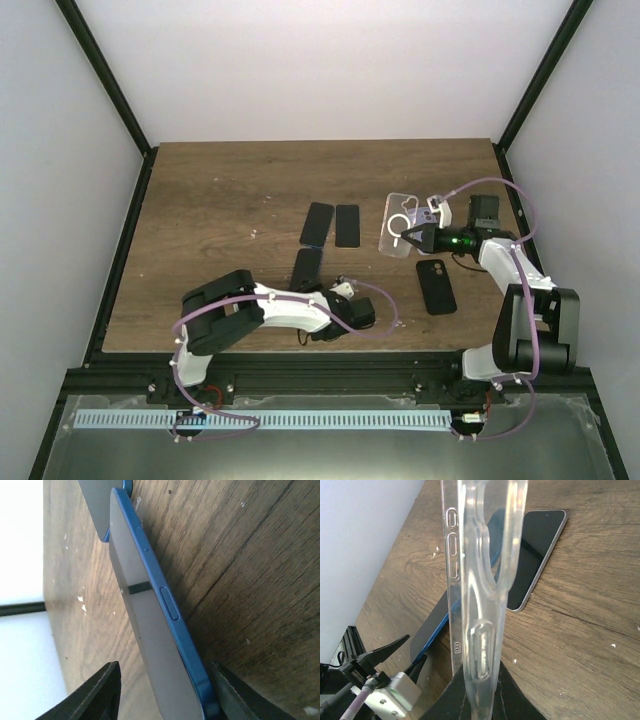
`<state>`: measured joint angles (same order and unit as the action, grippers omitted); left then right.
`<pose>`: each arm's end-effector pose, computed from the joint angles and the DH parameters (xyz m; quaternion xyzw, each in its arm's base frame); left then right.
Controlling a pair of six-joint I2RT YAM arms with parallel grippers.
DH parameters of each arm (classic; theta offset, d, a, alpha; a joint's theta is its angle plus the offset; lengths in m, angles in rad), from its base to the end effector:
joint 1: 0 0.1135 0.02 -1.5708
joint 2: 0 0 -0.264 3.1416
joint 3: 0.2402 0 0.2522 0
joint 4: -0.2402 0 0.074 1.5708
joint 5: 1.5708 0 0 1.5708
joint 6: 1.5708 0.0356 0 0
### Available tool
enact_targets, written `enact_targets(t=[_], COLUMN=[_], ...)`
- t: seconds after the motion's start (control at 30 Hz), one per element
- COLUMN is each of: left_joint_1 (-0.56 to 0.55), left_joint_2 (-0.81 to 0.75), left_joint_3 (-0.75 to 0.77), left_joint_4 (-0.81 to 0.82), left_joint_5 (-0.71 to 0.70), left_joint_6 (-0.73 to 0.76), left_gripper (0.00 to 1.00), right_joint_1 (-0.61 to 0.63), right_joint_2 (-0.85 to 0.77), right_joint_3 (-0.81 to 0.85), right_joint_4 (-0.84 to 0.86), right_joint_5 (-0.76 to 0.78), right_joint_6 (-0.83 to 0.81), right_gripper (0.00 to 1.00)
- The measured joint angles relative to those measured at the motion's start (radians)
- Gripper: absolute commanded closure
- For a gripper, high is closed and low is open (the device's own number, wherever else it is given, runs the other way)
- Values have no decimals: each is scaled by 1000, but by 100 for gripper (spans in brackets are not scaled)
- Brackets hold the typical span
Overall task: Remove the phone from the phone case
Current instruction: Place the phone at the center of the board, then place the phone case at the center of the board.
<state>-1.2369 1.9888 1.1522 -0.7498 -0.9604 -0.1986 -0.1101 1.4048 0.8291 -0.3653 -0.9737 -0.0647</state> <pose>0.1371 -0.3063 0.1187 0.4432 0.7682 0.3525 0.2986 0.2715 -0.0004 0.2149 -0.1258 0.8434 0.4192 0.3115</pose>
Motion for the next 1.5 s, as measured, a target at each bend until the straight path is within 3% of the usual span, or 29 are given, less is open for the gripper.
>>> enact_targets(t=[0.13, 0.53, 0.77, 1.0, 1.13, 1.5], left_joint_1=[-1, 69, 93, 95, 100, 103], left_joint_2=[-64, -563, -795, -800, -780, -768], left_joint_3=[-30, -163, -304, -364, -374, -406], left_joint_4=[24, 190, 361, 440, 472, 500], left_joint_5=[73, 431, 607, 678, 713, 745], left_joint_6=[-15, -82, -161, -210, -225, -245], left_gripper=[37, 35, 37, 37, 37, 37], right_joint_1=[0, 0, 0, 0, 0, 1], right_joint_2=[7, 13, 125, 377, 525, 665], right_joint_3=[0, 3, 202, 462, 497, 596], right_joint_4=[-1, -14, -189, -445, -543, -602], right_joint_5=[0, -2, 45, 58, 34, 51], right_joint_6=[0, -21, -150, -259, -278, -248], right_gripper=[99, 99, 99, 99, 99, 99])
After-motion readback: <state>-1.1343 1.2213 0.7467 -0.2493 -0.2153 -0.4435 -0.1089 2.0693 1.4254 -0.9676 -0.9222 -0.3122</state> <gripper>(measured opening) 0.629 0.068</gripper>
